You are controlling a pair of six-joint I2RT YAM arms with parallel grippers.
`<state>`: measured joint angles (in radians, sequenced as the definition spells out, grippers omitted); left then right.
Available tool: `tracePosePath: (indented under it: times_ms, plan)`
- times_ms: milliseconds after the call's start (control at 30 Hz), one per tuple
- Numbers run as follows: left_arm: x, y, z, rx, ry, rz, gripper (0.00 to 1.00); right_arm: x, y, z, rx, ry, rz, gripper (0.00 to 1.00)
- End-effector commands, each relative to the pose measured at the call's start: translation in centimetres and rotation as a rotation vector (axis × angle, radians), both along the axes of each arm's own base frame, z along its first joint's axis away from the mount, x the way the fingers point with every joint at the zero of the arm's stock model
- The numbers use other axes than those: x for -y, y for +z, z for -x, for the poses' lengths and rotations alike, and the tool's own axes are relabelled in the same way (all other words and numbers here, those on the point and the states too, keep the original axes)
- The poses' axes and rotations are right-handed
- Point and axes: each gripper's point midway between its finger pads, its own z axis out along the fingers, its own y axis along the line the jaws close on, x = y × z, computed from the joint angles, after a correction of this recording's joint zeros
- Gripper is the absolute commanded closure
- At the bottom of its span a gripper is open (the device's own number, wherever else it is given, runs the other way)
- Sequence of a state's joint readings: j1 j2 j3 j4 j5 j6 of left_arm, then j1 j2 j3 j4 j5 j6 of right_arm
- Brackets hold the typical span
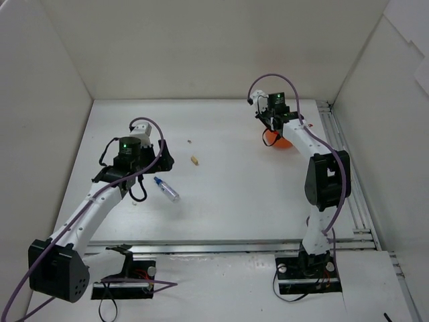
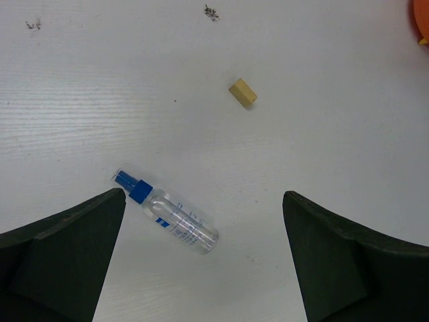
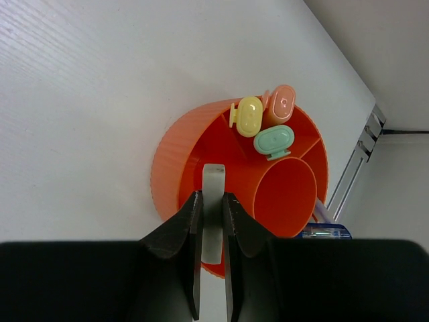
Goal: Sort the stationery into containers
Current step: Place the stationery in the storage box.
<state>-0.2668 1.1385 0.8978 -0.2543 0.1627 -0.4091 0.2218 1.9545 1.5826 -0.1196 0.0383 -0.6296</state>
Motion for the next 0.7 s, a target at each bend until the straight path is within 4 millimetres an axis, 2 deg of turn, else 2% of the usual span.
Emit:
tracePosePath:
  times_ms: [0, 133, 267, 433, 500, 667]
  plan:
    - [0.9, 3.7, -1.9, 0.118, -0.031, 0.027, 0.00, 0.3, 2.9, -1.5, 0.087, -0.010, 0.008, 1.00]
    - [1.1, 3.5, -2.1, 0.113, -0.040, 0.029, 0.00, 0.5, 2.3, -1.6, 0.078, -0.013, 0.001, 0.89]
    - [1.3, 3.6, -2.2, 0.110, -0.048, 0.033, 0.00, 0.9, 2.1, -2.1, 0.079, -0.033, 0.002, 0.87]
    - [1.2, 3.6, -2.1, 0.115, -0.047, 0.030, 0.00, 1.2, 2.8, -2.1, 0.097, -0.055, 0.004, 0.80]
    - [1.2, 3.7, -2.0, 0.117, -0.045, 0.033, 0.00, 1.5, 2.9, -2.0, 0.099, -0.068, 0.004, 0.69]
    - [1.2, 3.5, -1.8, 0.112, -0.043, 0.036, 0.00, 1.2, 3.0, -1.3, 0.099, -0.059, -0.021, 0.54]
